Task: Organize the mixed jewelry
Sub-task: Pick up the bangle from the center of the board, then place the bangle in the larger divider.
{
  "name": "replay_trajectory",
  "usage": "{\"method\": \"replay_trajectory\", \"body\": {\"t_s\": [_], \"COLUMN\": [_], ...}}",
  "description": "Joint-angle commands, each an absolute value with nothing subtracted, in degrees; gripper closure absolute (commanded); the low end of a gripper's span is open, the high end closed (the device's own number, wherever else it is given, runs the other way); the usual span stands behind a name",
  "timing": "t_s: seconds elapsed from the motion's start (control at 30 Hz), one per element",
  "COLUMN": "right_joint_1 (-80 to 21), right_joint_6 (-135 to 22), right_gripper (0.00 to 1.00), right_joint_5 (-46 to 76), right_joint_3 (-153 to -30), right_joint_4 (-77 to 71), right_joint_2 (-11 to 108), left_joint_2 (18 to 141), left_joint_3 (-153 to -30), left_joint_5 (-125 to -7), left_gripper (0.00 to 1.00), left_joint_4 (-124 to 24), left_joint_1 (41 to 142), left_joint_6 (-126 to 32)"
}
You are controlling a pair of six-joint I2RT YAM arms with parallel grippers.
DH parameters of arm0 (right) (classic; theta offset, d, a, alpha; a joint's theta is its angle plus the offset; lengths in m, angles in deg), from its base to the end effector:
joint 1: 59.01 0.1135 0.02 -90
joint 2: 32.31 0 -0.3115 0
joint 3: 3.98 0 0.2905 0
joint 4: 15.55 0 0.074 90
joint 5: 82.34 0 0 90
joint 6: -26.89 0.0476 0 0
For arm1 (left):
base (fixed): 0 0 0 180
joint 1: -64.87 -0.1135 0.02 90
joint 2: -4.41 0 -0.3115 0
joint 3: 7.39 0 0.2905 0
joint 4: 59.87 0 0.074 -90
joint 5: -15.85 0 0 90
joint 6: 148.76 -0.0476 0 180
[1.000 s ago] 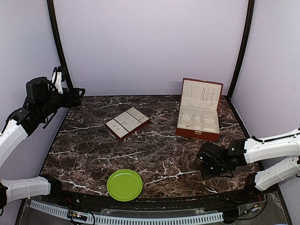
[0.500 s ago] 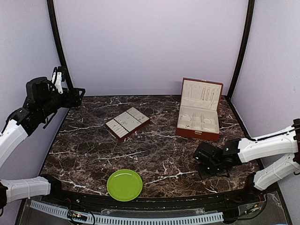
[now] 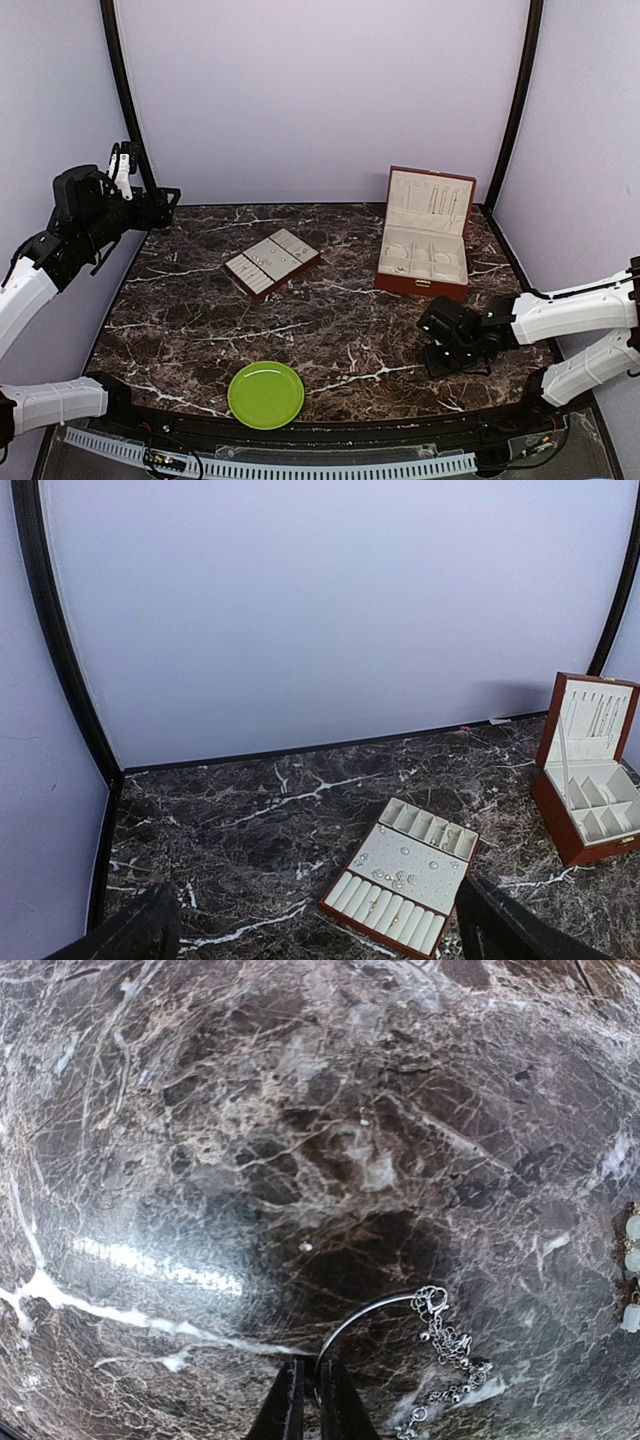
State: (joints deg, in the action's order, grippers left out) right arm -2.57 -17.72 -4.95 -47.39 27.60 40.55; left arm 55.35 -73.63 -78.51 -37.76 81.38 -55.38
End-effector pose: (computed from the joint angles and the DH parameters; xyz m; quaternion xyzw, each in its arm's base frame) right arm 0.1287 0.1752 0.1534 -0.0781 0.9795 0.0483 0.1791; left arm 0.2163 -0.0603 0.4176 0.0604 0.7453 -0.0865 0.6583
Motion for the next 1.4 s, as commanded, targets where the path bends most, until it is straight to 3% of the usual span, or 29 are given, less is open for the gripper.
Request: {"method": "replay_trajectory", "body": {"t_s": [0.0,0.1,0.9,1.37], "right_joint_1": [-3.2,-3.2,-10.1,-19.5], "right_joint_6": [-17.0,-16.9,-18.4,-28.2], "right_gripper": [0.94,1.0,1.0,1.0], "right_joint_5": [-4.9,-5.0,-8.3,-7.9], "right_joint_3": [-46.3,-46.3,-49.5,-62.8], "right_joint_4": [28.6,27.8,2.6,-0.8], "right_joint_2": [42.4,42.4,26.8,35.7], "left_joint_2": [54.1,53.9,54.0,54.2], "left_joint_3": [-72.8,-72.8,-72.0,-71.7], "left_joint_5": [-78.7,-78.7,-79.3,-80.3], "left_gripper": [0.01,0.01,0.01,0.01], "left_joint_4": [-39.3,-39.3,-39.9,-39.9], "left_joint_1": [81.6,81.6,81.6,81.6], "left_joint_6": [-55.9,-55.9,-55.4,-55.6]}}
